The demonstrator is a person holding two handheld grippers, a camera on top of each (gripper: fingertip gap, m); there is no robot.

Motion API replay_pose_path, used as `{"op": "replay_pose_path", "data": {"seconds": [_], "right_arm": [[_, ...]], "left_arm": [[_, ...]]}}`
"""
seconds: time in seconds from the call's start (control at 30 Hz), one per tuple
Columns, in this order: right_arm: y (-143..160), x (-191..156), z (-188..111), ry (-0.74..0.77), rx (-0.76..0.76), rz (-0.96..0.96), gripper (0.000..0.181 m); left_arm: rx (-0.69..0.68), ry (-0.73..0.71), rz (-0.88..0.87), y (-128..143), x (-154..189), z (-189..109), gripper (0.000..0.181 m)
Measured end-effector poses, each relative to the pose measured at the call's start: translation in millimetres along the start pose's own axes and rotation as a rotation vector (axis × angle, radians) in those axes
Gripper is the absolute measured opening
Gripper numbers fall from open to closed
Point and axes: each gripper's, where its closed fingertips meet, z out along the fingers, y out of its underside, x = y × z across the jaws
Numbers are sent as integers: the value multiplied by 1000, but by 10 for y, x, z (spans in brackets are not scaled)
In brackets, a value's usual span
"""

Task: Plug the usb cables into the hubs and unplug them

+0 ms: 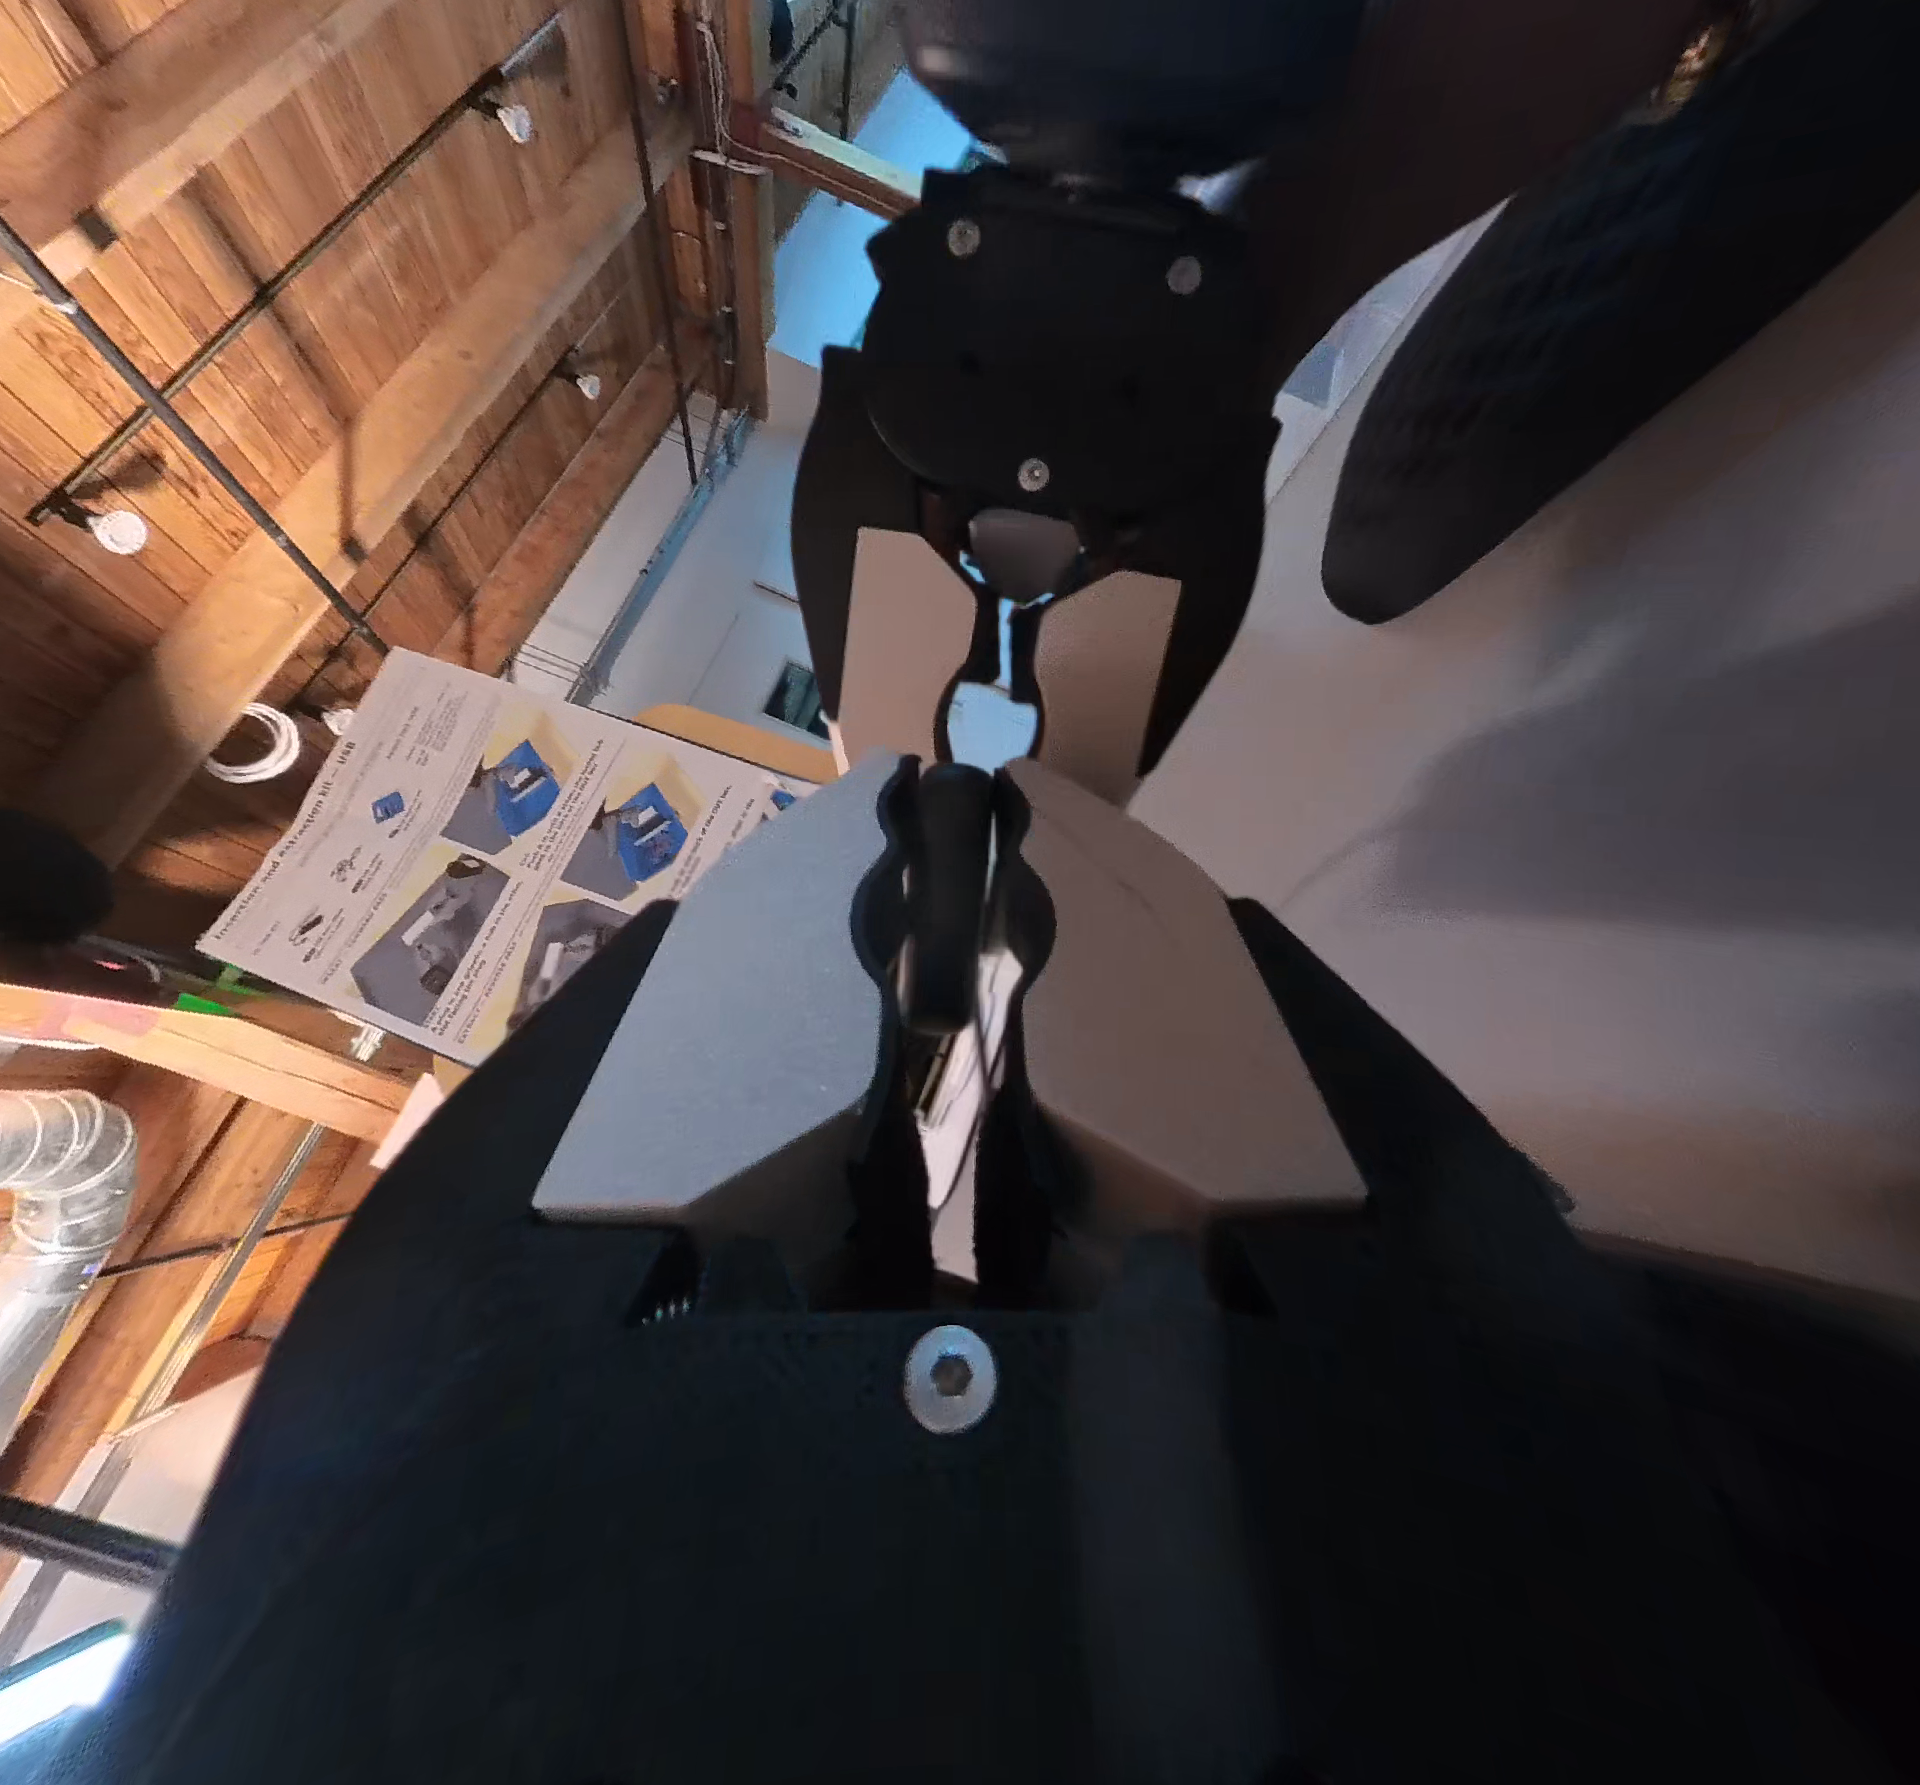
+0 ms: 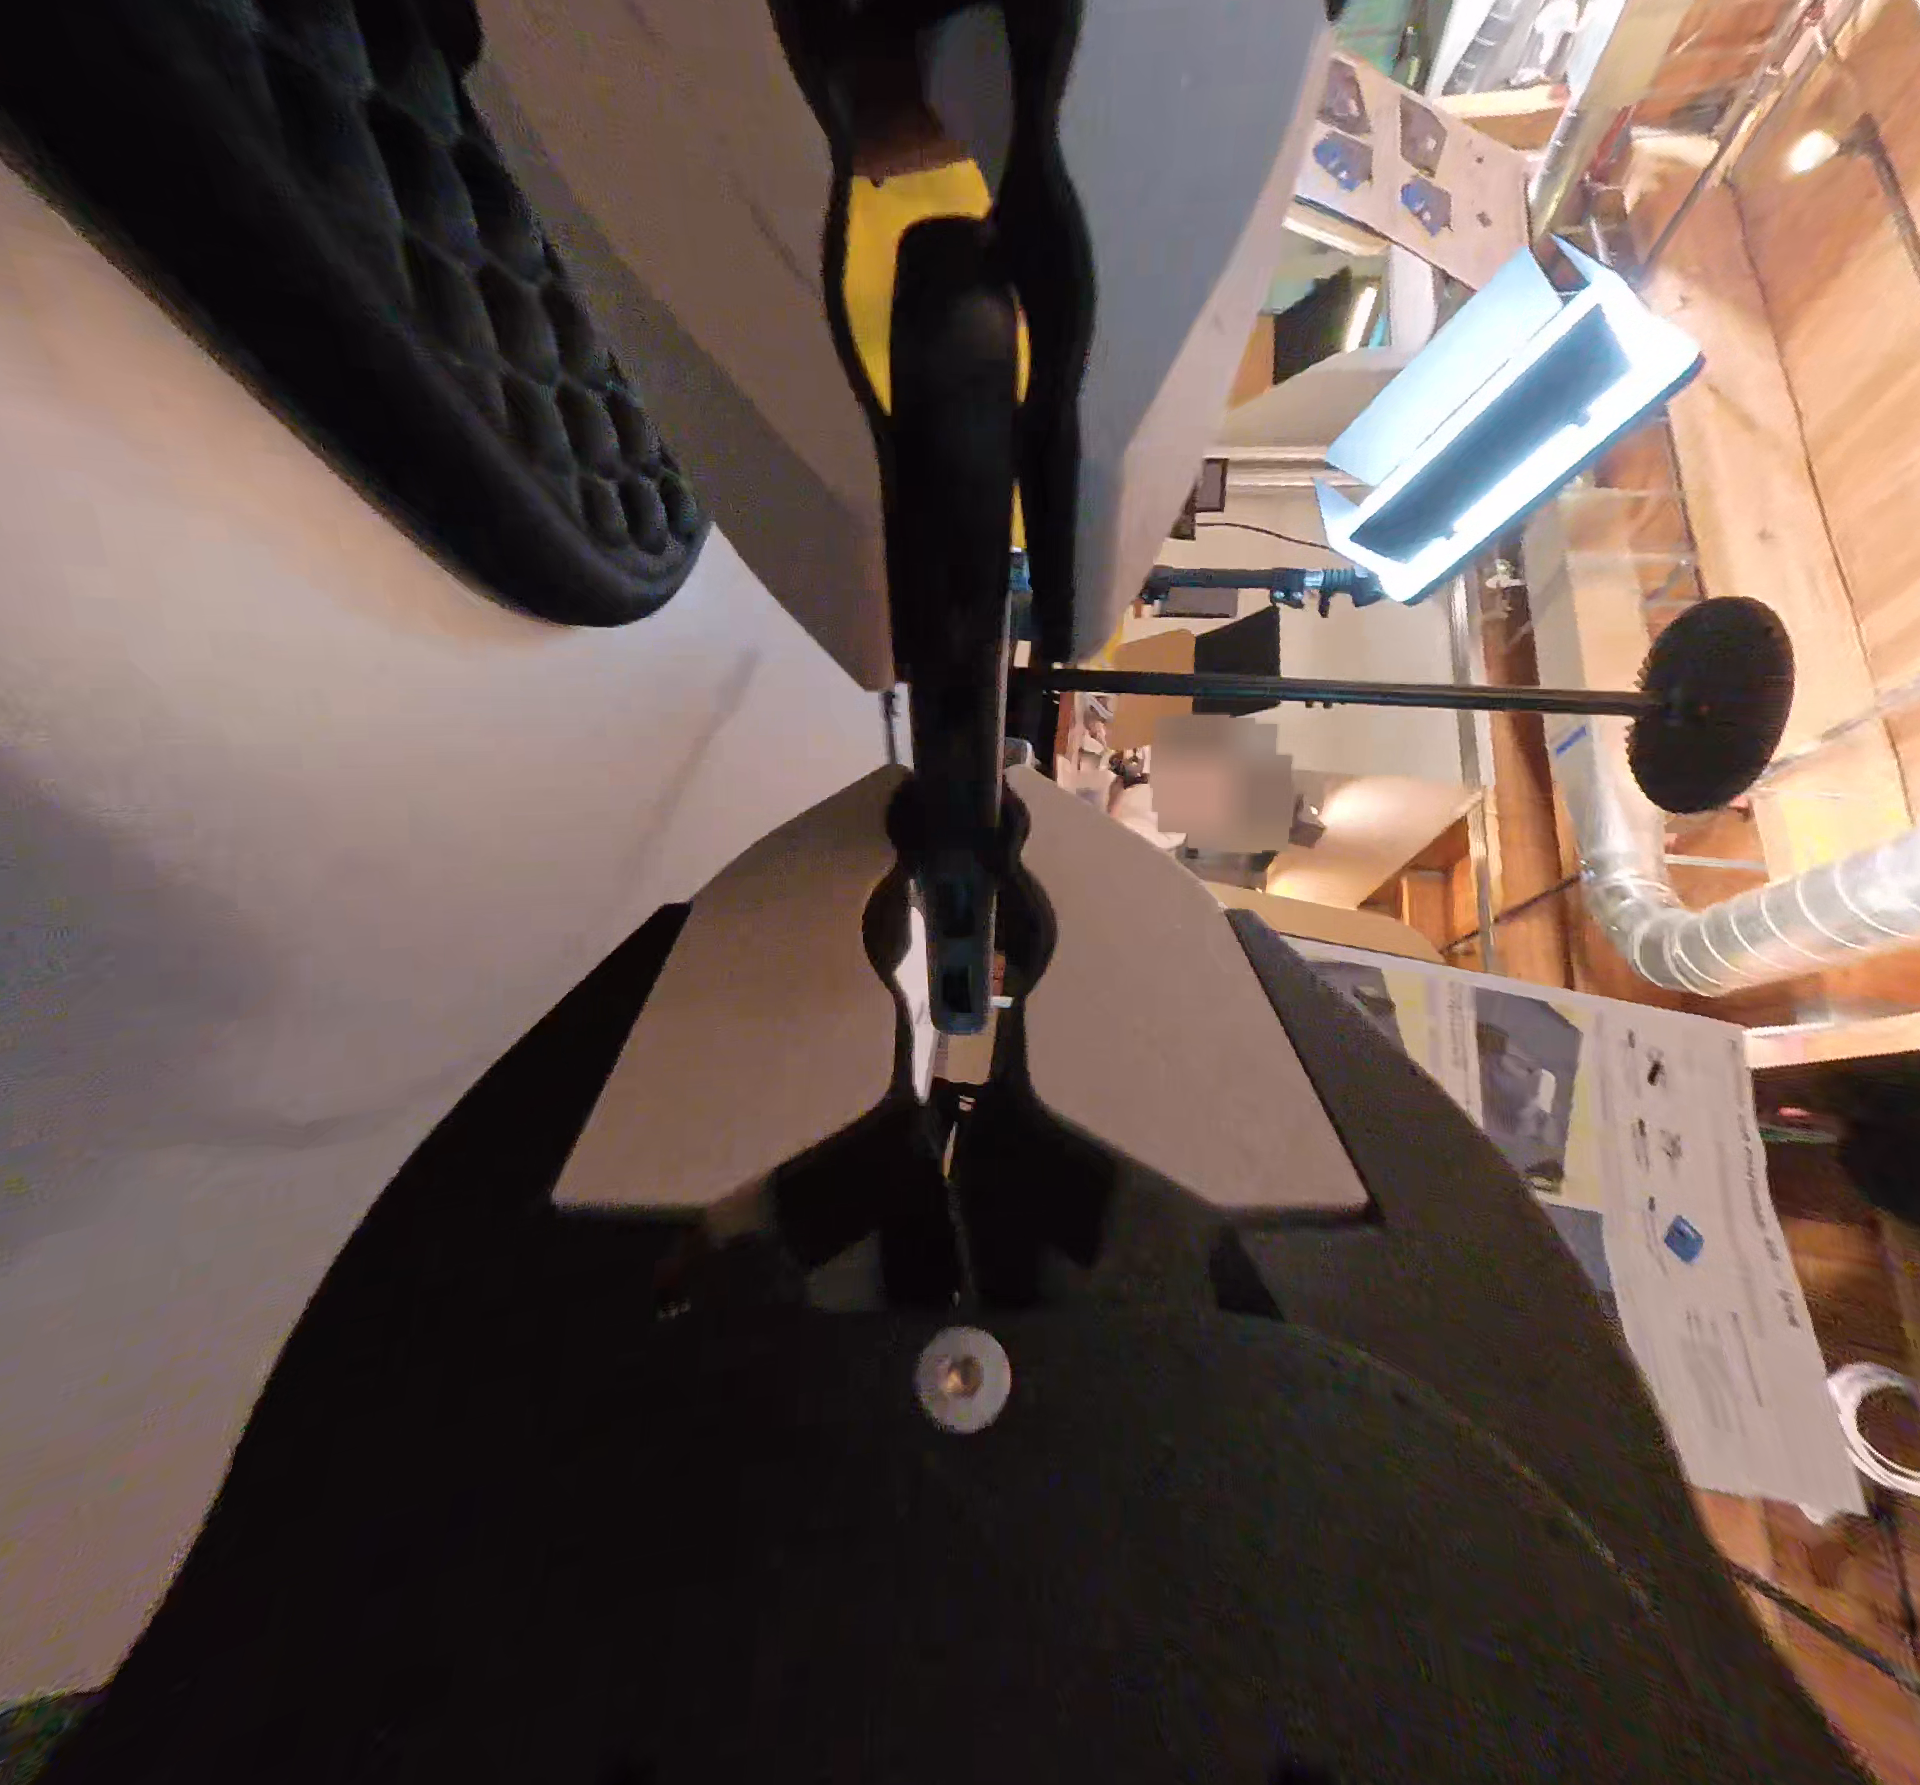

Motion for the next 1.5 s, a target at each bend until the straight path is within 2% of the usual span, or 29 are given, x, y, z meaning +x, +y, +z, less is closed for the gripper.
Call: {"op": "replay_pose_path", "data": {"seconds": [0.13,0.27,0.57,0.73,0.93,1.1,1.27,1.4,1.5], "right_arm": [[191,170,-148,78,-113,-10,12],[456,445,-398,184,-211,58,12],[1056,1193,-1402,470,-389,238,12],[1443,1396,-1936,542,-509,341,12],[2042,1539,-2549,567,-584,648,12],[2560,1372,-2984,576,-688,891,12],[2927,1032,-3031,510,-739,1067,12],[3239,643,-2950,354,-848,1062,12],[3481,224,-2845,140,-966,1004,12]], "left_arm": [[5,-70,-55,15,-115,8,23],[12,-123,-230,116,-272,-29,36],[87,-267,-687,406,-672,-134,99],[50,-252,-707,484,-638,-109,104],[-54,-161,-592,540,-429,-15,104],[-61,-137,-559,522,-386,0,103],[-79,-122,-549,546,-353,7,102],[-113,-95,-512,578,-291,26,101],[-110,-95,-511,573,-294,23,100]]}}
